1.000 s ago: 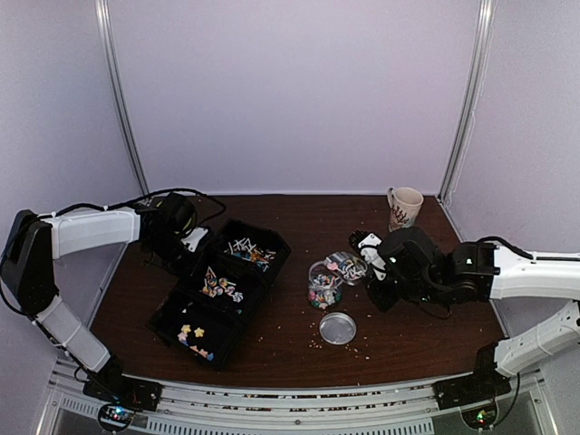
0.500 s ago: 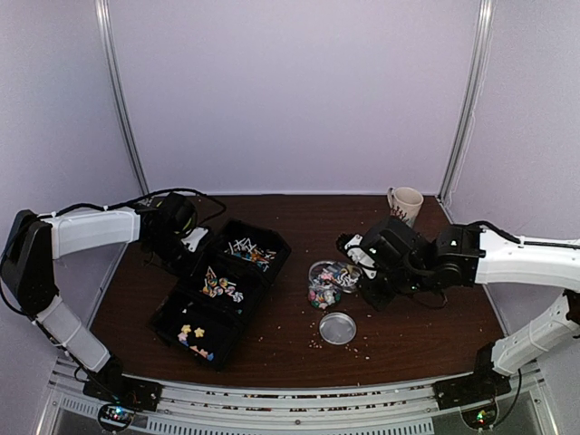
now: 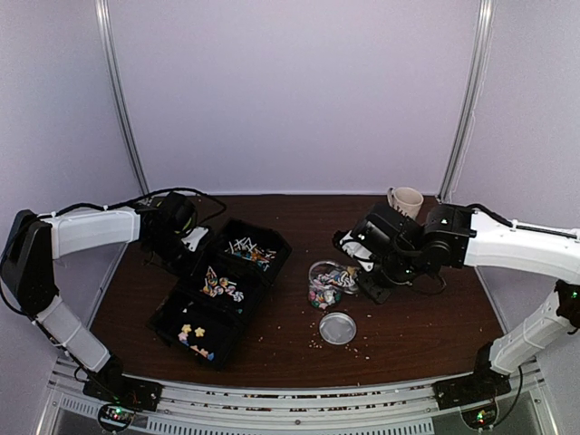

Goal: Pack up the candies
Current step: Place the fake candies in the packing bottle.

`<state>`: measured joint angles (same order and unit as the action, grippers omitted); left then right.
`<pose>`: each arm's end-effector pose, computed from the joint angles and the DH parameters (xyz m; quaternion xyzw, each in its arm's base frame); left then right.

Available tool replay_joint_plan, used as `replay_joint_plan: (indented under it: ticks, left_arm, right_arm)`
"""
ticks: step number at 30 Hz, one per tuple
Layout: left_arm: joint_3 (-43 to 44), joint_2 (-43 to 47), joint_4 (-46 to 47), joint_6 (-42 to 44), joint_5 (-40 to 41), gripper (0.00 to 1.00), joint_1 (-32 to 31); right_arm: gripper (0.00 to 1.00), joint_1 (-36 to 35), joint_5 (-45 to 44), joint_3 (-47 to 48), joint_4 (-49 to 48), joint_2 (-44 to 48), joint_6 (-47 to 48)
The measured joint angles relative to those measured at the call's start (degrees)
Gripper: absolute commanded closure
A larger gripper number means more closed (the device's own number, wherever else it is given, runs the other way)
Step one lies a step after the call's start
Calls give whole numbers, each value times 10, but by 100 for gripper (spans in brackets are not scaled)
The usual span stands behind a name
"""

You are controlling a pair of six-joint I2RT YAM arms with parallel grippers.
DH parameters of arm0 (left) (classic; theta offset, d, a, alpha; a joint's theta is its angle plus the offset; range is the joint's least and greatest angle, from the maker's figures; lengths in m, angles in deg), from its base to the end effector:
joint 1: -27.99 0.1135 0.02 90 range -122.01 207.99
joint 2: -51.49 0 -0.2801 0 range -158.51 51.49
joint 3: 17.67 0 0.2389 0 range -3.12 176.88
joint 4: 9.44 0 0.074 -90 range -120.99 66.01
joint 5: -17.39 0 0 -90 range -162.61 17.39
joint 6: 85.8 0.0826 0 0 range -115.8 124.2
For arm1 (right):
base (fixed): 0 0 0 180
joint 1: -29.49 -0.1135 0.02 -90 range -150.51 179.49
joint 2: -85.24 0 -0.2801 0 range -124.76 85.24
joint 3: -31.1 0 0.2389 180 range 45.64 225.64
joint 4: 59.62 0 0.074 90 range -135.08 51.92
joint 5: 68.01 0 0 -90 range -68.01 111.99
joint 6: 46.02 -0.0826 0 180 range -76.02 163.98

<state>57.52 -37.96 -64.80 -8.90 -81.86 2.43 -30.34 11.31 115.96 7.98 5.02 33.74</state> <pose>0.2676 -0.1427 0.1890 0.1206 0.9737 -0.1333 0.1401 0.1545 0.2353 0.2706 -0.3862 0.8880 0.0595 0.2425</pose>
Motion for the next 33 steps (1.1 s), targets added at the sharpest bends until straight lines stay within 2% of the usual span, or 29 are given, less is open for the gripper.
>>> replay_joint_plan:
  ticks: [33]
  left_arm:
    - [0, 3, 0, 0, -1, 100, 0]
  right_arm:
    - [100, 10, -1, 169, 183, -102, 47]
